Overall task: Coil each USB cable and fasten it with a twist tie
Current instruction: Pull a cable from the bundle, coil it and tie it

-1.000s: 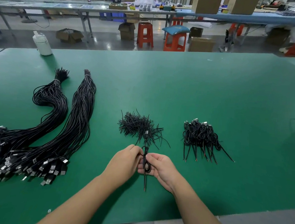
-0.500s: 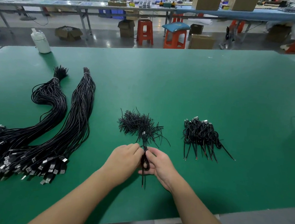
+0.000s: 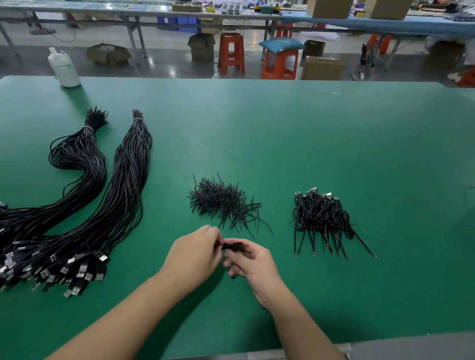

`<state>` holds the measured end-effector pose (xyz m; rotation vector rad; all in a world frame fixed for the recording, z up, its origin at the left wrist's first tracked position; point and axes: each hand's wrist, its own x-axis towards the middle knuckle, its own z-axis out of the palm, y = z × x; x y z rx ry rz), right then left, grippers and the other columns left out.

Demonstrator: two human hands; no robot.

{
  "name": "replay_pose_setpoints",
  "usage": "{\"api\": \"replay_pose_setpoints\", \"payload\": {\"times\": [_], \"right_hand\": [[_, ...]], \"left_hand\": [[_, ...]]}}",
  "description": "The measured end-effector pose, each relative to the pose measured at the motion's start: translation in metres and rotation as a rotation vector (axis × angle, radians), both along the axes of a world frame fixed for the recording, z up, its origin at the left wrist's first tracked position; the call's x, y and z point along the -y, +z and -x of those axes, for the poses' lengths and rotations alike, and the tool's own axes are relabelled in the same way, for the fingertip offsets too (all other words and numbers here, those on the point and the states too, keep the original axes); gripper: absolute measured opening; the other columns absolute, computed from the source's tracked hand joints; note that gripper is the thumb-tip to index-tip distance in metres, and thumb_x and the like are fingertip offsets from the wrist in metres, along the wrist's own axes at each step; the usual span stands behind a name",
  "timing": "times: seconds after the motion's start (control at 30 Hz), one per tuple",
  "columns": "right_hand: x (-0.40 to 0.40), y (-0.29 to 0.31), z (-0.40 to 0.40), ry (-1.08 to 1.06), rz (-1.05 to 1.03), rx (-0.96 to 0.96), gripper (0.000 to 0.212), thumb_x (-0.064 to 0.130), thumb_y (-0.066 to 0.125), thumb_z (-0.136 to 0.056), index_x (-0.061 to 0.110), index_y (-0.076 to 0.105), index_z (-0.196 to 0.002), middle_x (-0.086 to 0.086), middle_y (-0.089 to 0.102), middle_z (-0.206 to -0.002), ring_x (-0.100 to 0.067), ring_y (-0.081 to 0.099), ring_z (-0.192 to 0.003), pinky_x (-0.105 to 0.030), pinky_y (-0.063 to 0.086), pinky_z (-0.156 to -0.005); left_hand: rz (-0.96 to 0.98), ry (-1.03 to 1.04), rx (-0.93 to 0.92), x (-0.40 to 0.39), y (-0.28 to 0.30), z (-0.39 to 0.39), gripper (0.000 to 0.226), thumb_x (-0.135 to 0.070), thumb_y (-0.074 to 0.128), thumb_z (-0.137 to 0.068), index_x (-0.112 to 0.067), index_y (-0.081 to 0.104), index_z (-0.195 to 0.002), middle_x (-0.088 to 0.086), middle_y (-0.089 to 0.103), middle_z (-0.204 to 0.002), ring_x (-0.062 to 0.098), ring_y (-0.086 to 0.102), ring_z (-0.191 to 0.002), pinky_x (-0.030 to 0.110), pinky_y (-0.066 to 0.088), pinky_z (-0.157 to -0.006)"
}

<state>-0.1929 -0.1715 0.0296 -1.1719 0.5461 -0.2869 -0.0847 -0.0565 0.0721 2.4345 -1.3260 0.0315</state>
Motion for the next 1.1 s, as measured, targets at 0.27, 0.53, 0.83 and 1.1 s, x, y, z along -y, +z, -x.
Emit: {"api": "replay_pose_setpoints", "payload": {"times": [0.27, 0.53, 0.83, 1.1], "right_hand": [[0.011, 0.032, -0.011, -0.027, 0.195, -0.011, 0.009, 0.021, 0.071, -0.091, 0.015, 0.073, -0.097, -0.001, 0.063, -0.063, -0.012, 0.042, -0.047, -0.025, 0.034, -0.048], [0.004, 0.053, -0.015, -0.005, 0.159, 0.069, 0.007, 0.014, 0.06, -0.098, 0.017, 0.056, -0.103, -0.01, 0.065, -0.067, -0.012, 0.053, -0.049, -0.022, 0.044, -0.05], [-0.002, 0.062, -0.009, 0.091, 0.3, 0.063, 0.016, 0.006, 0.066, -0.092, 0.012, 0.072, -0.106, 0.009, 0.065, -0.071, 0.0, 0.052, -0.056, -0.015, 0.041, -0.054], [-0.006, 0.065, -0.006, -0.02, 0.445, 0.022, 0.012, 0.021, 0.058, -0.1, 0.021, 0.068, -0.094, 0.005, 0.046, -0.055, -0.006, 0.037, -0.049, -0.022, 0.029, -0.049]], "left_hand": [[0.123, -0.234, 0.498, -0.007, 0.028, -0.003, 0.022, -0.005, 0.078, -0.067, -0.013, 0.062, -0.078, 0.002, 0.051, -0.071, 0.023, 0.051, -0.057, 0.034, 0.041, -0.051], [0.194, -0.255, 0.406, -0.015, 0.036, -0.004, 0.016, -0.009, 0.077, -0.077, -0.015, 0.064, -0.084, -0.002, 0.058, -0.076, 0.021, 0.054, -0.061, 0.033, 0.044, -0.058], [0.396, 0.066, -0.342, -0.02, 0.045, -0.005, 0.024, -0.012, 0.069, -0.085, -0.031, 0.06, -0.075, -0.025, 0.061, -0.07, 0.001, 0.052, -0.062, 0.01, 0.037, -0.057], [0.475, 0.106, -0.423, -0.018, 0.041, 0.006, 0.02, -0.016, 0.07, -0.088, -0.031, 0.063, -0.077, -0.016, 0.063, -0.068, 0.006, 0.053, -0.059, 0.015, 0.041, -0.058]]}}
